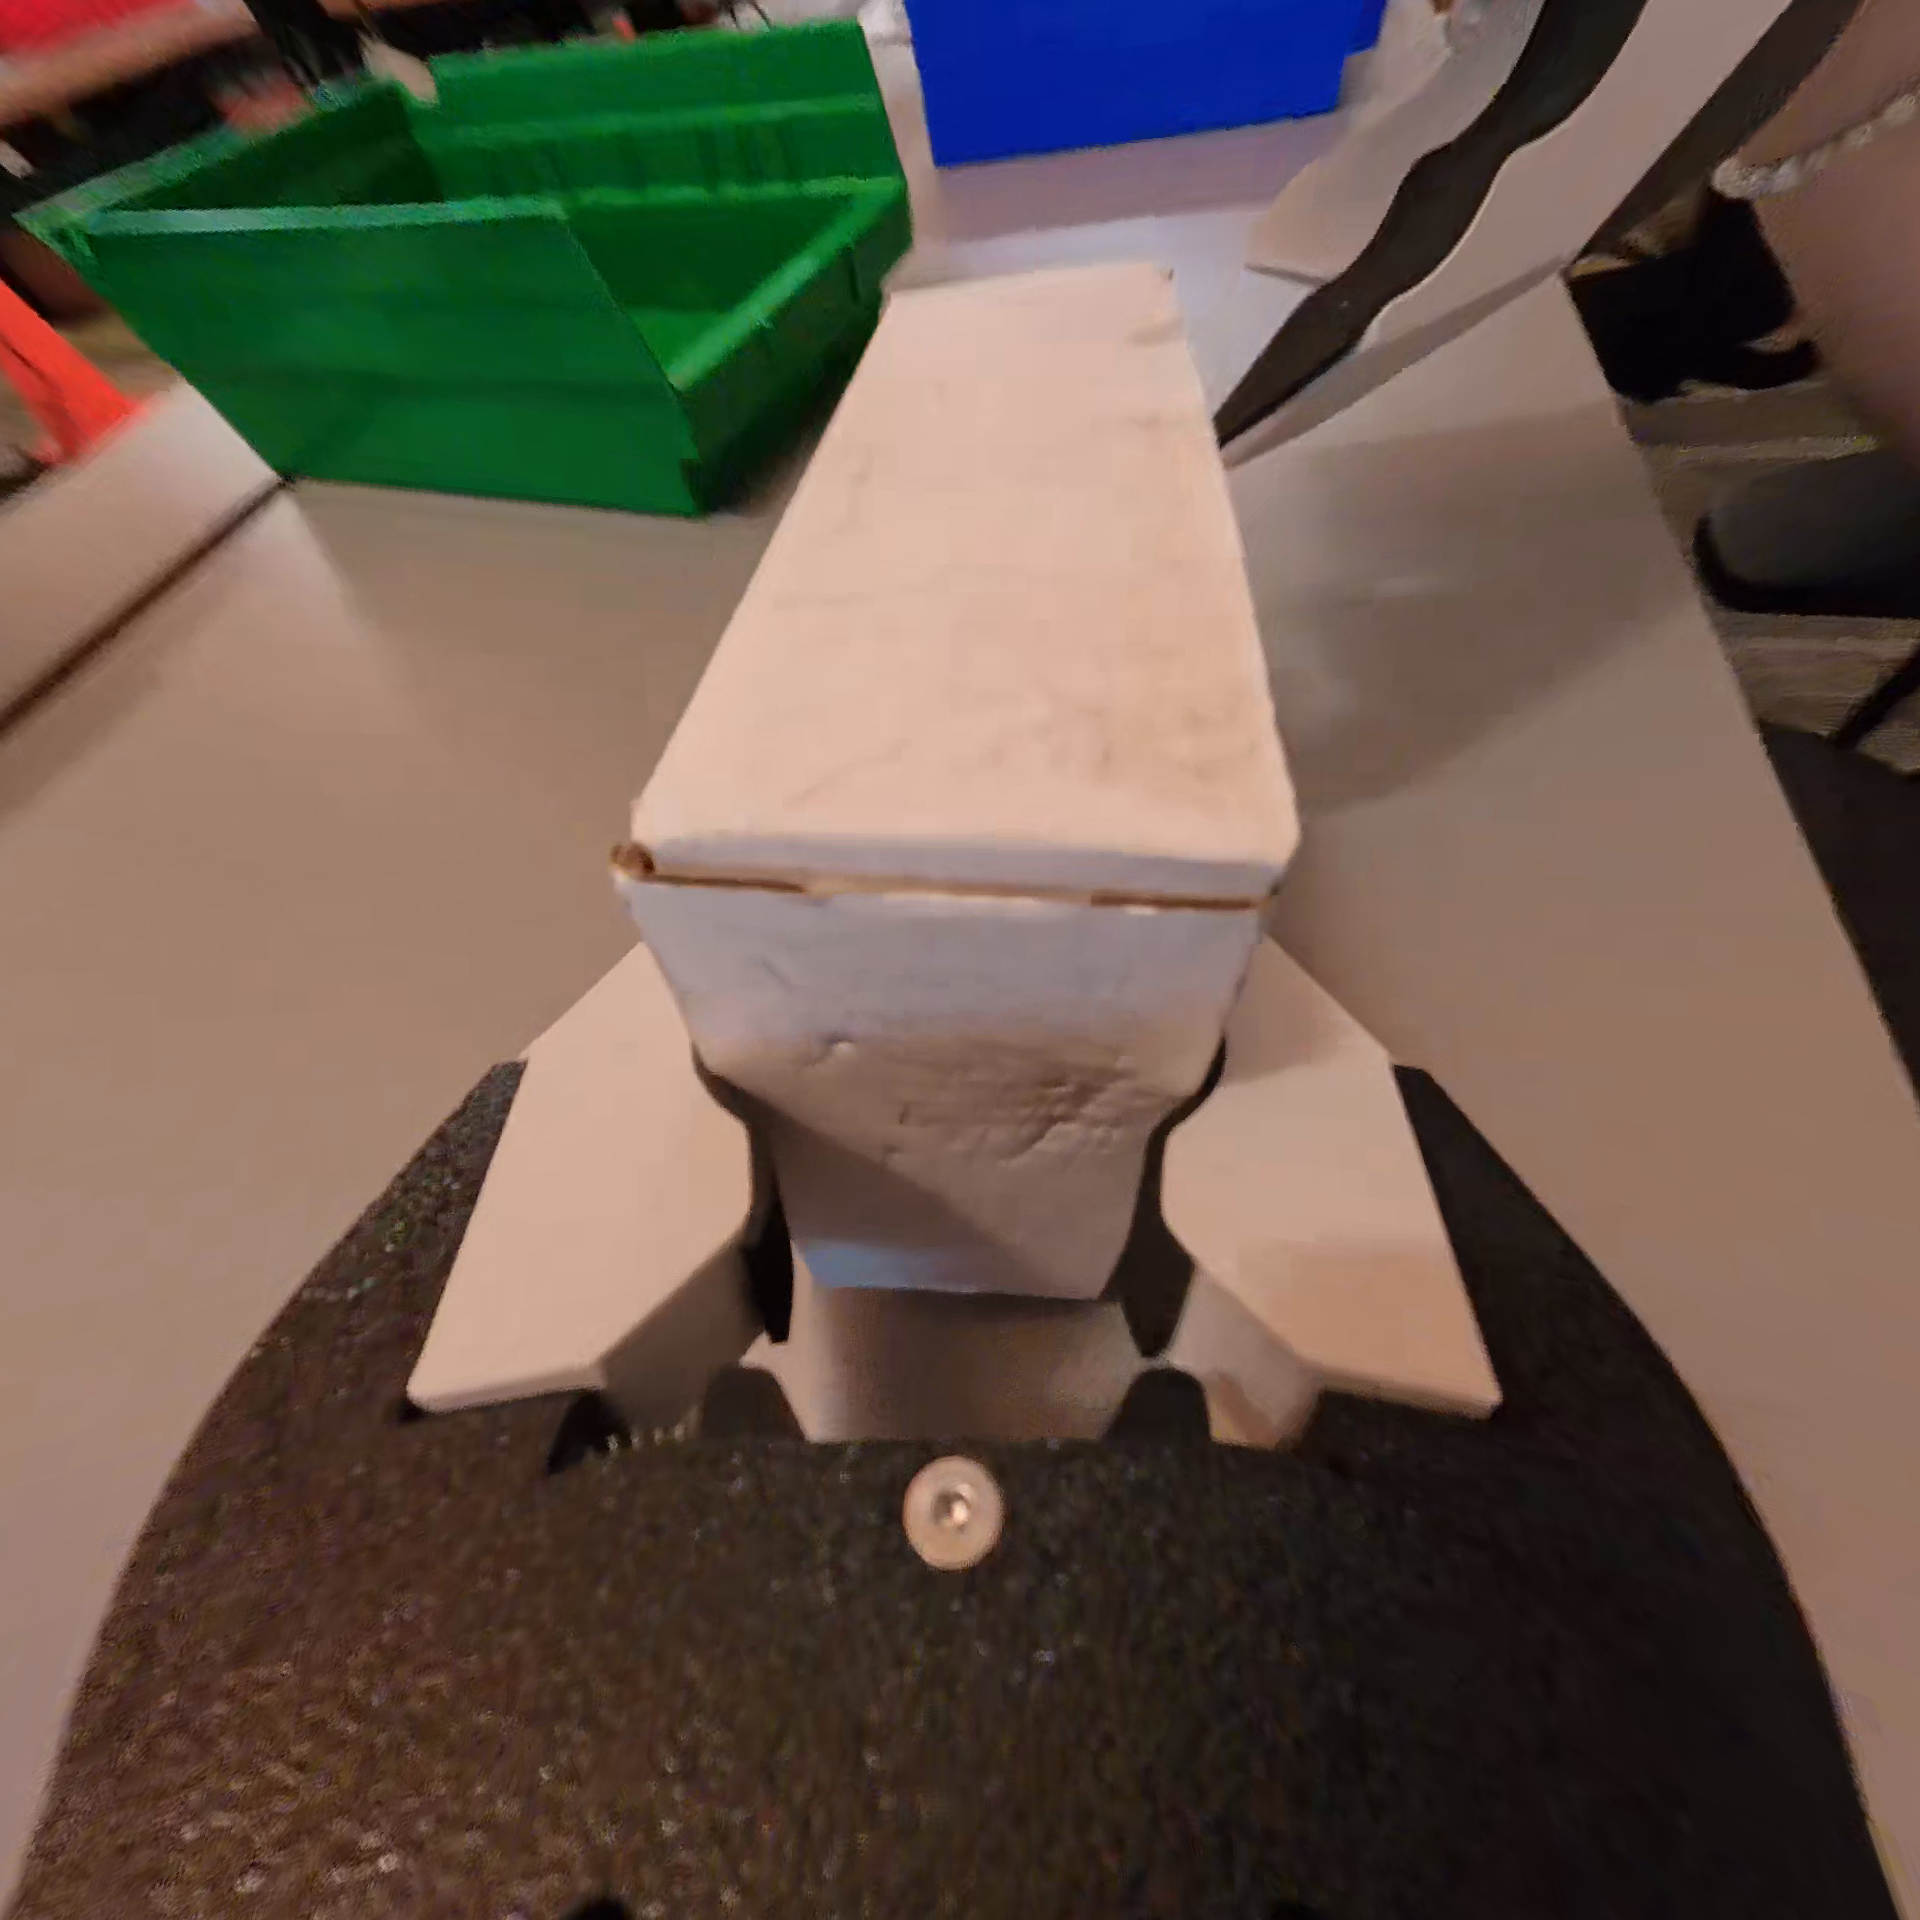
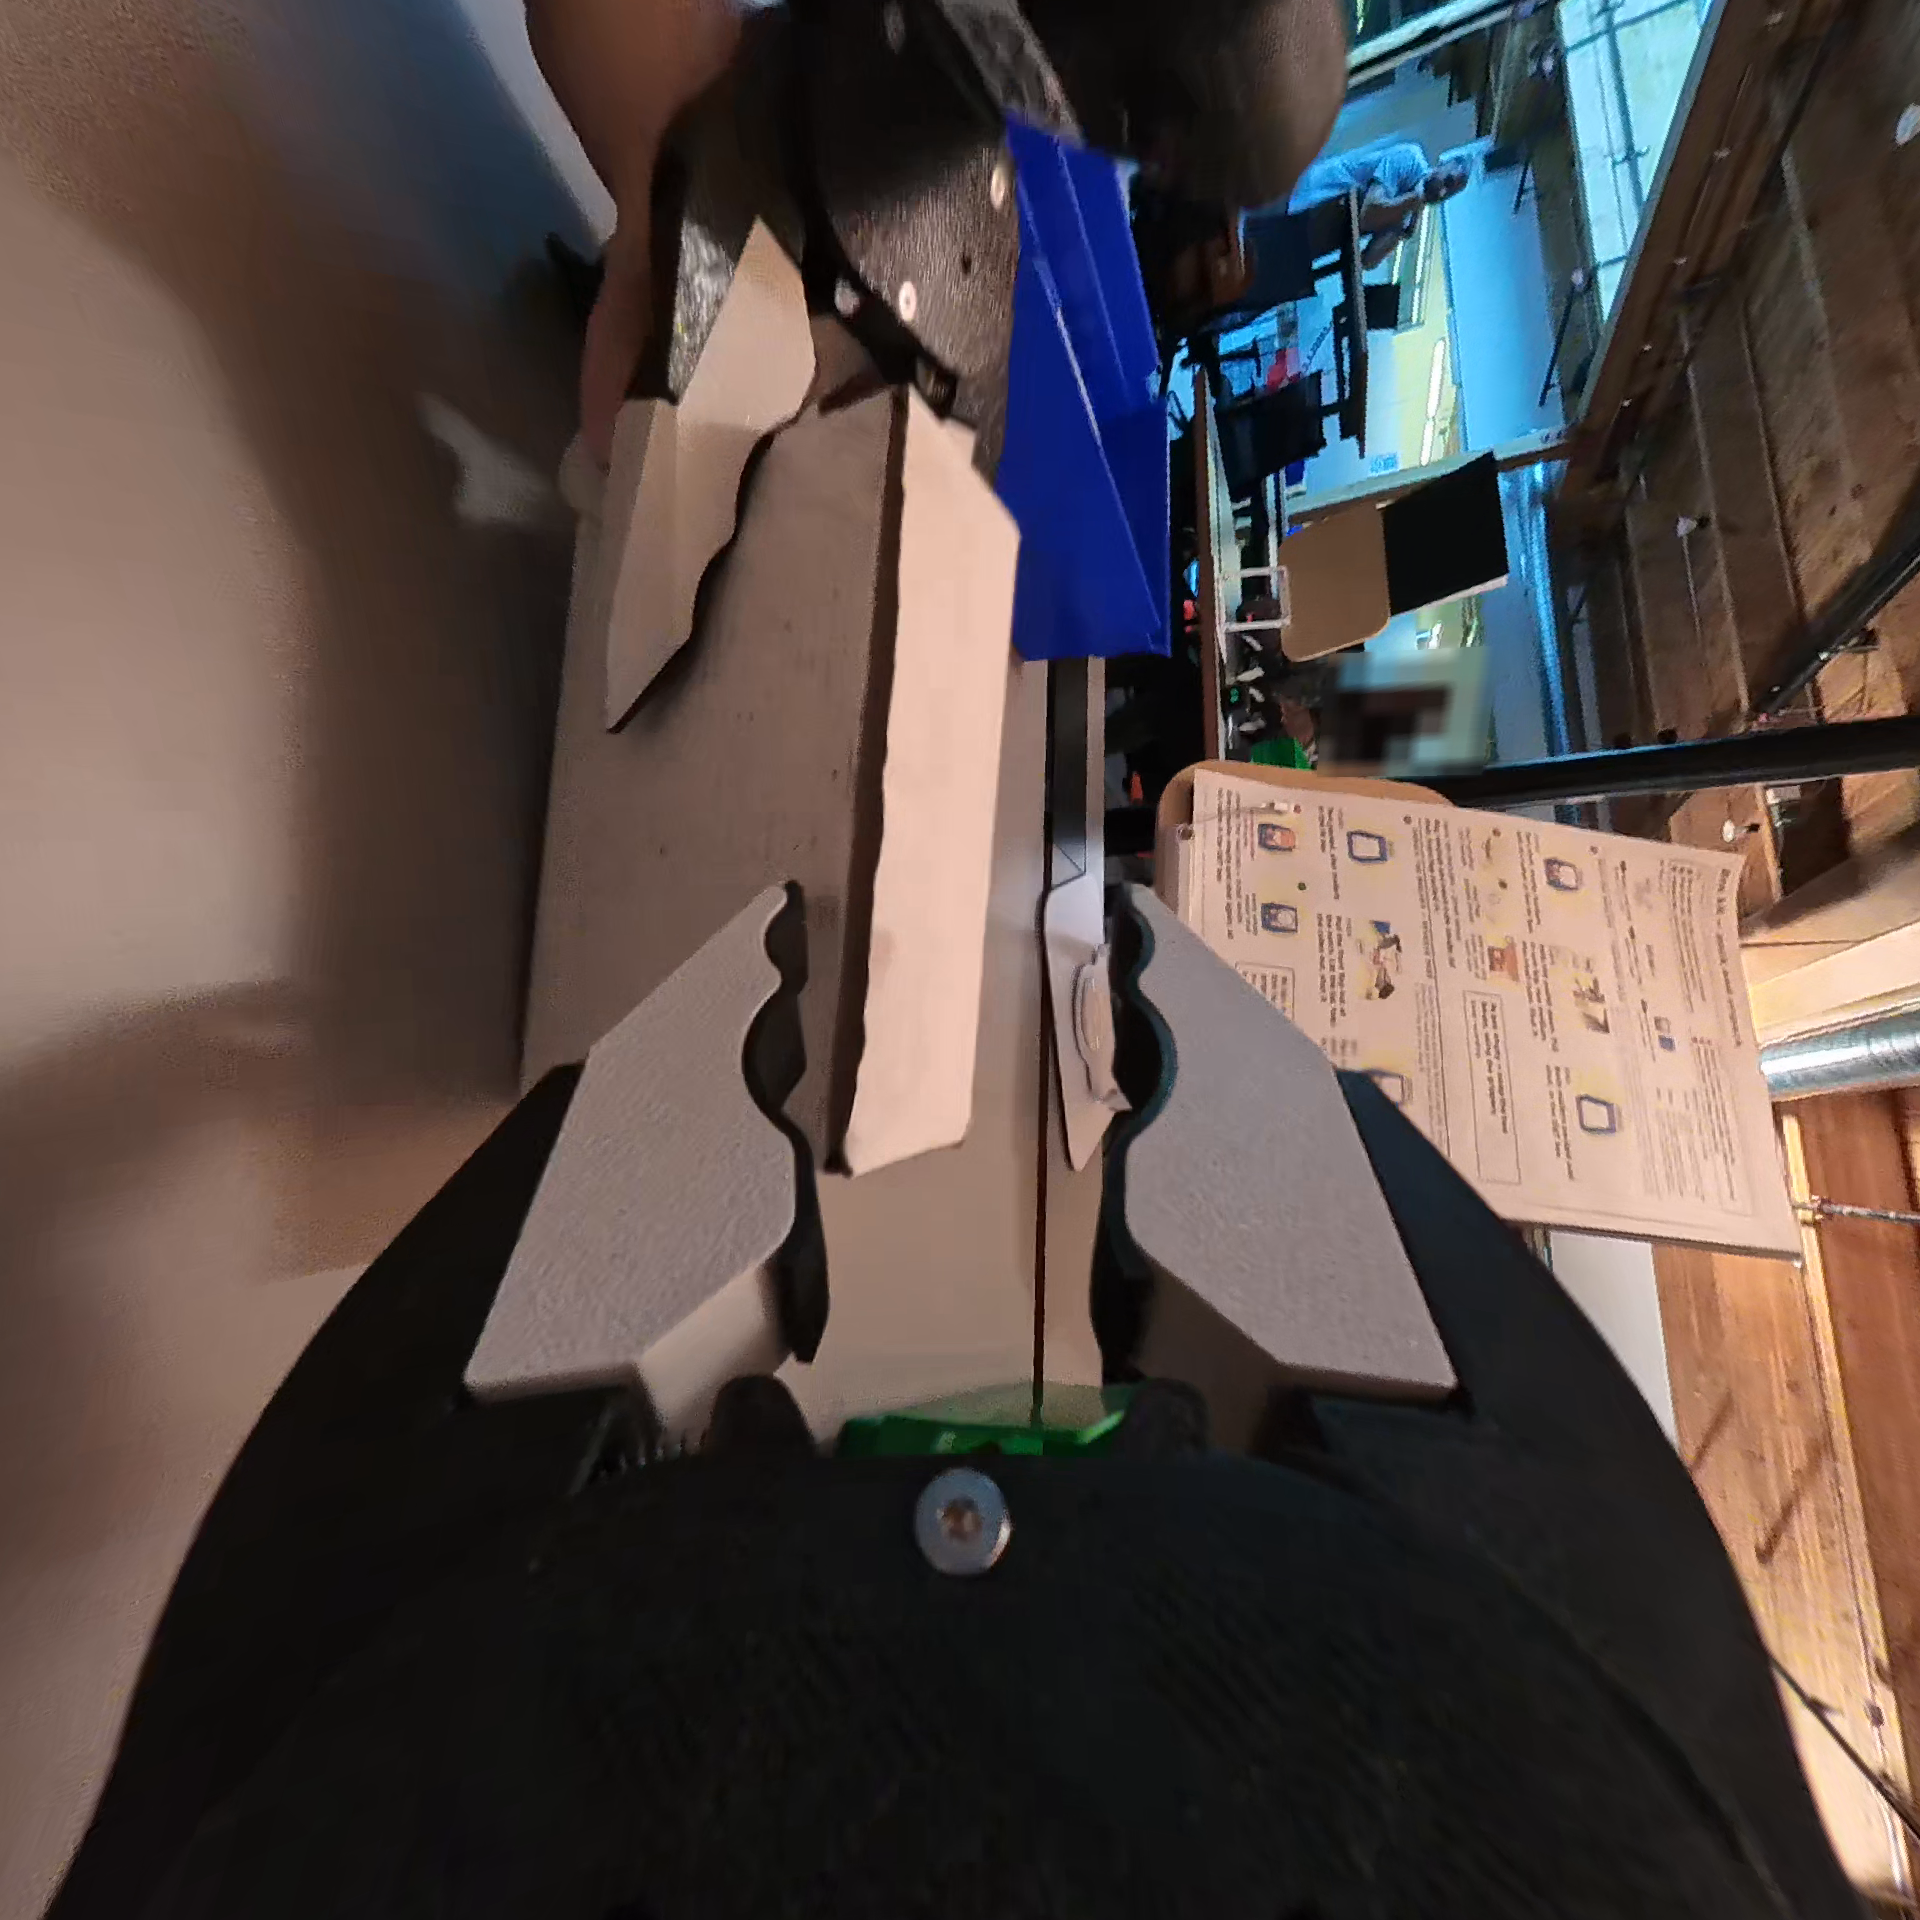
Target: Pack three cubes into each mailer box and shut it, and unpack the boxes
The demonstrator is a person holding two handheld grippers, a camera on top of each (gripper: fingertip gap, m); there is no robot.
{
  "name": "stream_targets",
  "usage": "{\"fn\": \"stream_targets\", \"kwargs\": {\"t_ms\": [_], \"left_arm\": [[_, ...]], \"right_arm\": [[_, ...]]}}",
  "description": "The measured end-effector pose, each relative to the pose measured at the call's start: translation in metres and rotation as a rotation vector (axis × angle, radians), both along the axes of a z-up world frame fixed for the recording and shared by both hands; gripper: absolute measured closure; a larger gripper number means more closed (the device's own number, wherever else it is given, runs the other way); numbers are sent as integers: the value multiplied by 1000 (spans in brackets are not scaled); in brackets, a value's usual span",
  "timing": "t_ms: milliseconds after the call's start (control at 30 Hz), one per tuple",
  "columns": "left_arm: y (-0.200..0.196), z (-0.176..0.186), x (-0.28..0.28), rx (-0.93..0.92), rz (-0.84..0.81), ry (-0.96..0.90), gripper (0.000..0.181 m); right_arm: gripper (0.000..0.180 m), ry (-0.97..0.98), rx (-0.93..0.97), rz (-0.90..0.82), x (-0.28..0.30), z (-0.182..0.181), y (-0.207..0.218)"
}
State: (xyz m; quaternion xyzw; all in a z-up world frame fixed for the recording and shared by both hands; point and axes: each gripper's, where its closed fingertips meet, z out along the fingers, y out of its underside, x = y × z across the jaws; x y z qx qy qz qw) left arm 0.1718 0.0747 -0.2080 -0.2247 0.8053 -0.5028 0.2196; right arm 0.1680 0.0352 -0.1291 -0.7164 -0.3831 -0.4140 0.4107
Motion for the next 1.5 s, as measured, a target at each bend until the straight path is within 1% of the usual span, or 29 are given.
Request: {"fn": "stream_targets", "kwargs": {"t_ms": [100, 200, 333, 400, 467, 533, 567, 633, 733, 900, 967, 1033, 1100, 1167, 1233, 1333, 1400, 1433, 1467, 1500], "left_arm": [[-1, -3, -1, 0, -8, 32, 104], [0, -8, -2, 5, -5, 85, 104], [1, -23, 0, 55, 13, 175, 105], [2, -26, 2, 72, 22, 182, 105], [2, -26, 2, 75, 23, 179, 105], [2, -26, 2, 75, 21, 180, 105], [2, -26, 2, 74, 20, 184, 105], [2, -26, 1, 70, 17, 194, 105], [2, -27, 1, 60, 13, 210, 105], [2, -26, 1, 66, 17, 198, 105], [2, -25, 1, 70, 13, 185, 105], [2, -20, 0, 57, 7, 150, 104], [2, -9, 2, 6, 25, 97, 103], [2, 0, 4, -59, 50, 88, 90], [-1, -2, 5, -60, 49, 108, 91], [3, -4, 9, -5, 69, 58, 96], [3, -5, 10, 0, 73, 61, 98], [4, -5, 10, -1, 78, 65, 100], [5, -6, 11, -3, 84, 69, 100], [6, -6, 12, -4, 92, 71, 101]], "right_arm": [[133, 6, -8, 19, -6, -3, 5], [139, 2, -26, 21, -8, -9, 10], [146, -10, -58, -2, -4, -14, 14], [149, -11, -75, -15, -2, -17, 13], [157, 1, -87, -16, -3, -17, 10], [165, 5, -60, -30, -2, -10, 7], [160, 7, -56, -38, 0, -7, 6], [159, 6, -74, -52, 3, -9, 4], [167, -30, -75, -57, 6, -12, 6], [172, -89, -95, -79, 8, -15, 7], [180, -104, -125, -82, 8, -19, 5], [179, -116, -128, -92, 9, -18, 5], [180, -113, -131, -91, 9, -19, 7], [180, -114, -132, -89, 8, -19, 9], [180, -106, -130, -84, 6, -19, 11], [180, -112, -135, -93, 5, -19, 11], [180, -115, -122, -91, 6, -19, 11], [178, -129, -107, -92, 8, -18, 11], [172, -162, -76, -91, 11, -14, 13], [161, -202, -40, -92, 13, -9, 15]]}}
